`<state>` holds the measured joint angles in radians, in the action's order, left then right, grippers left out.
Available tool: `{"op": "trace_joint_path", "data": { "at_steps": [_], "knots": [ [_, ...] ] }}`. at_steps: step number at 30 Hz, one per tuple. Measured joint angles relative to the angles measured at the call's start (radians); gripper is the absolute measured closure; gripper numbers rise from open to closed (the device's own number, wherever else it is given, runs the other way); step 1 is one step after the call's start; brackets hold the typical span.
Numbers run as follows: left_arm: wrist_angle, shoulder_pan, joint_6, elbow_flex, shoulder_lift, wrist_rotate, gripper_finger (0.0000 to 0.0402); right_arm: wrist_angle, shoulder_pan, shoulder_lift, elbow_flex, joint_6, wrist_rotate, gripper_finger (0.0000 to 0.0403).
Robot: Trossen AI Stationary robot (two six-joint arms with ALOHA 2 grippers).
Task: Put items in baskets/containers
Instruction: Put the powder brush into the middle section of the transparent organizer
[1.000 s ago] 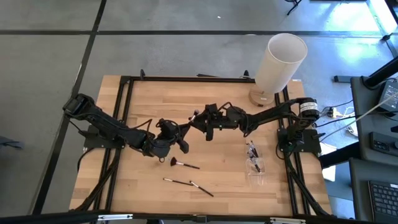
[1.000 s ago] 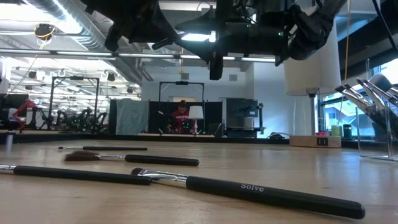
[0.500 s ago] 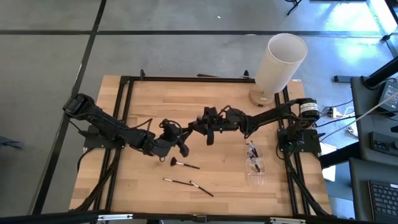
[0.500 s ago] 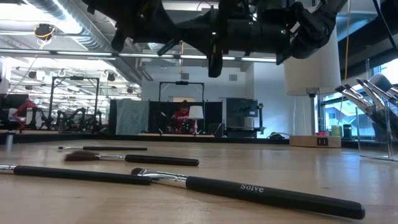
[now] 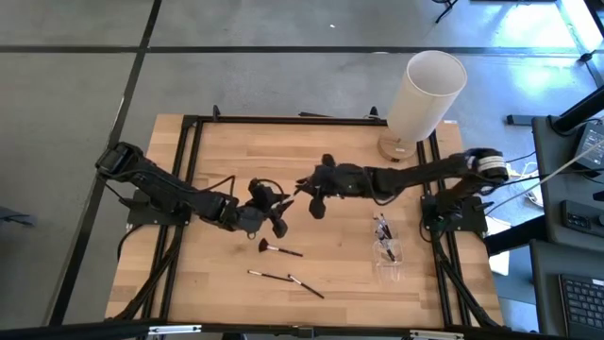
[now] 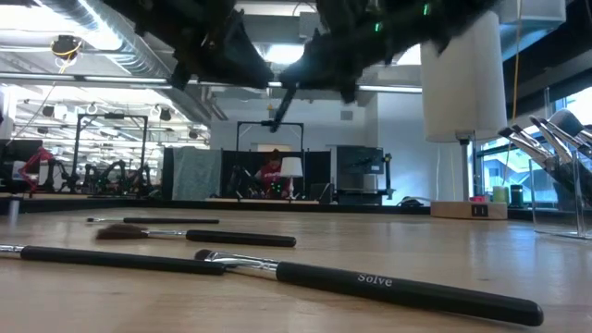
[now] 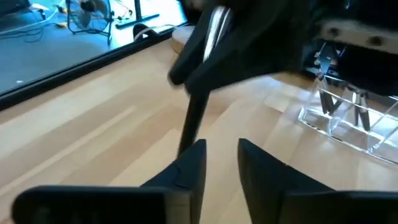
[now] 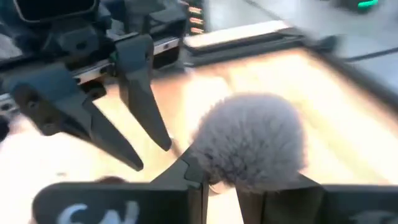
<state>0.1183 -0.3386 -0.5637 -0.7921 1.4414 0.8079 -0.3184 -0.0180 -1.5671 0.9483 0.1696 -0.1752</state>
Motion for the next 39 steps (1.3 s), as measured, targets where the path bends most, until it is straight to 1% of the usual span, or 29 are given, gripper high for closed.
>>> {"op": "trace_joint_path", "data": {
  "at_steps": [2,4,5,7,9,12,14,17,22,24,27,31,34,39],
  "knots": [
    [0.022,0.01,0.034,0.0,0.001,-0.02,0.0293,0.128,-0.041,0.028,0.042,-0.023,-0.125,0.035],
    [0.05,0.02,0.074,0.0,0.004,-0.058,0.0272,0.253,-0.078,0.049,0.079,-0.023,-0.197,0.035],
    [0.048,0.022,0.094,0.0,0.004,-0.082,0.0263,0.33,-0.094,0.058,0.103,-0.019,-0.213,0.0349],
    [0.033,0.032,0.124,0.0,0.005,-0.142,0.0247,0.518,-0.126,0.08,0.163,0.019,-0.216,0.0349],
    [0.002,0.04,0.139,0.0,0.005,-0.195,0.0236,0.747,-0.153,0.093,0.243,0.084,-0.217,0.0349],
    [-0.046,0.047,0.141,0.0,0.005,-0.231,0.0229,1.08,-0.188,0.095,0.351,0.203,-0.218,0.0349],
    [-0.057,0.047,0.141,0.0,0.022,-0.224,0.023,1.218,-0.21,0.095,0.403,0.284,-0.216,0.0349],
    [-0.049,0.047,0.14,0.0,0.058,-0.198,0.0236,1.362,-0.246,0.095,0.439,0.391,-0.189,0.0349],
    [-0.009,0.047,0.149,0.0,0.149,-0.204,0.0247,1.57,-0.336,0.094,0.431,0.572,-0.107,0.0349],
    [-0.011,0.049,0.168,0.0,0.174,-0.2,0.025,1.644,-0.383,0.094,0.423,0.642,-0.092,0.0349],
    [-0.011,0.06,0.171,0.0,0.193,-0.214,0.0251,1.704,-0.466,0.094,0.422,0.763,-0.085,0.0349],
    [-0.009,0.075,0.156,0.0,0.194,-0.232,0.0252,1.701,-0.563,0.093,0.422,0.88,-0.057,0.0349],
    [0.0,0.075,0.139,0.0,0.194,-0.233,0.0253,1.694,-0.614,0.093,0.414,0.933,-0.094,0.0349],
    [0.013,0.074,0.139,0.0,0.194,-0.234,0.0252,1.659,-0.634,0.093,0.34,0.988,-0.11,0.0349]
  ]
}}
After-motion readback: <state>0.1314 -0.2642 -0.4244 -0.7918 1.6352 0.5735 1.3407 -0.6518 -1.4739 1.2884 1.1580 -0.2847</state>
